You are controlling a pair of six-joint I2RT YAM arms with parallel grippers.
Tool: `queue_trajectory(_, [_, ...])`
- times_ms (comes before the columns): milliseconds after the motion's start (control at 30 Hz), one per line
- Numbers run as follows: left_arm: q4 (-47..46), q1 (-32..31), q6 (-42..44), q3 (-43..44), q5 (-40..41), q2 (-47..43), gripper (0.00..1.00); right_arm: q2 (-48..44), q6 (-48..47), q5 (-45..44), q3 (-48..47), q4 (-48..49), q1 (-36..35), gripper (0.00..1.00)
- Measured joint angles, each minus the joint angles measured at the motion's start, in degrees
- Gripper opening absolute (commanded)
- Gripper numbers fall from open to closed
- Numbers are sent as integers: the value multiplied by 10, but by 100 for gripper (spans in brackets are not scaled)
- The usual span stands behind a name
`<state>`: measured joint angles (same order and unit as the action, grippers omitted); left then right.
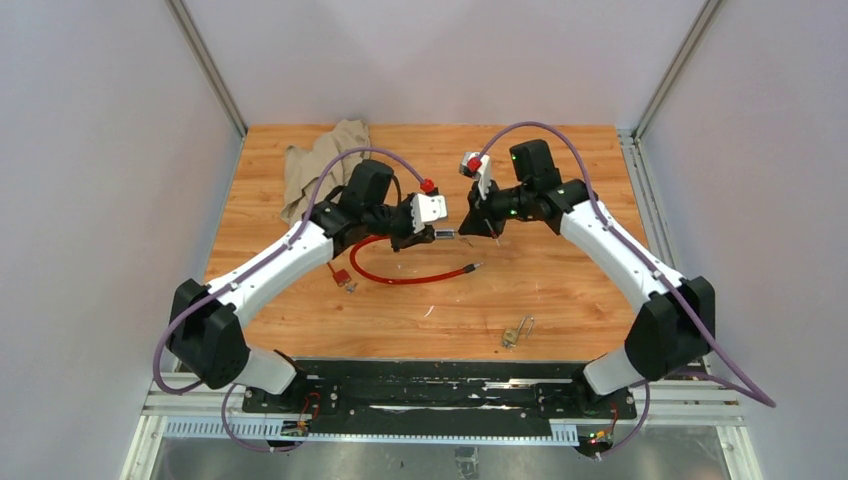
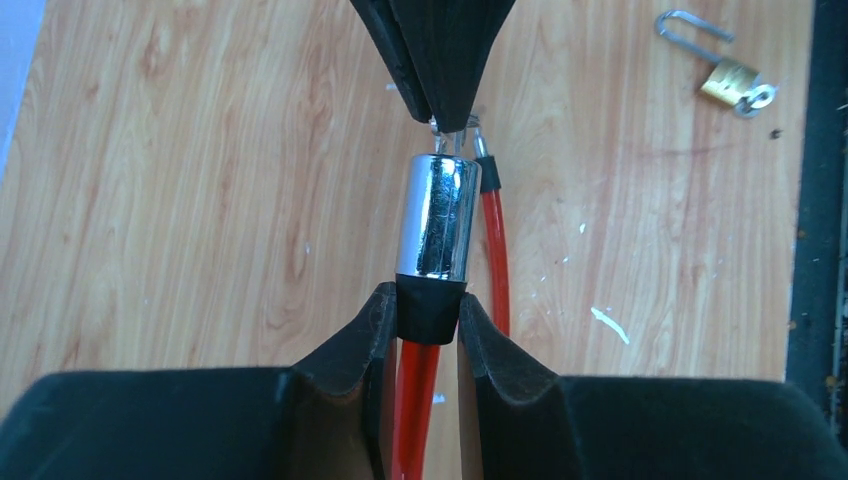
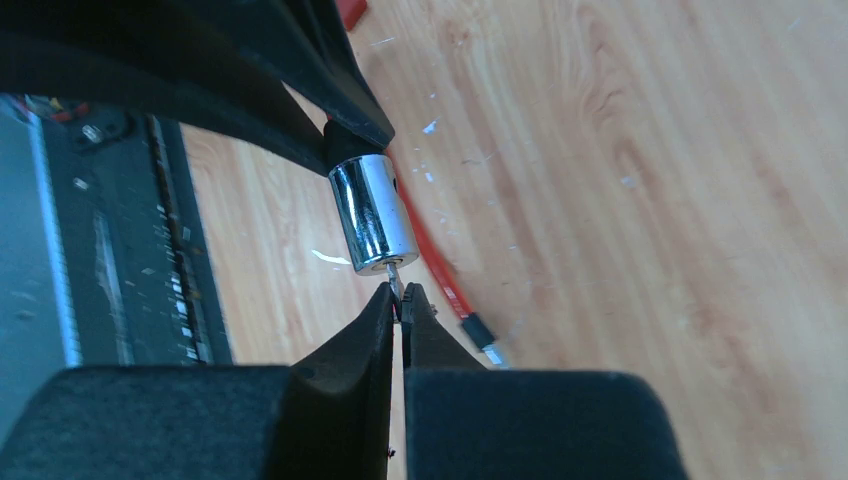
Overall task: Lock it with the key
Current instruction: Adjust the lock.
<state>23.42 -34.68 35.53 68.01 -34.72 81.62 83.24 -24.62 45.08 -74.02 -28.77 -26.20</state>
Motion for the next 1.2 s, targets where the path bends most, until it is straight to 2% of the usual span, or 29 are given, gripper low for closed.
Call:
queue_trajectory(233, [-57, -17, 0, -46, 80, -2, 0, 77, 166, 58, -20, 10, 41, 1])
queue_trajectory(400, [-108, -22, 2, -69, 123, -5, 0, 119, 241, 120, -44, 25, 69, 1])
queue_trajectory(467, [-111, -22, 5, -70, 128, -5, 0, 120, 251, 125, -48, 28, 71, 10])
queue_trajectory(600, [-126, -22, 4, -70, 135, -5, 0, 105, 242, 114, -52, 19, 71, 39])
queue_trajectory(933, [-136, -8, -28, -63, 117, -5, 0, 27, 199, 63, -41, 16, 100, 51])
queue_trajectory(1000, [-137, -7, -41, -58, 119, -5, 0, 27, 210, 64, -27, 24, 102, 58])
queue_trajectory(1067, [-139, -7, -49, -53, 119, -5, 0, 32, 237, 64, -10, 36, 102, 70])
queue_trajectory(1200, [-139, -8, -43, -50, 117, -5, 0, 61, 297, 75, -3, 71, 102, 73])
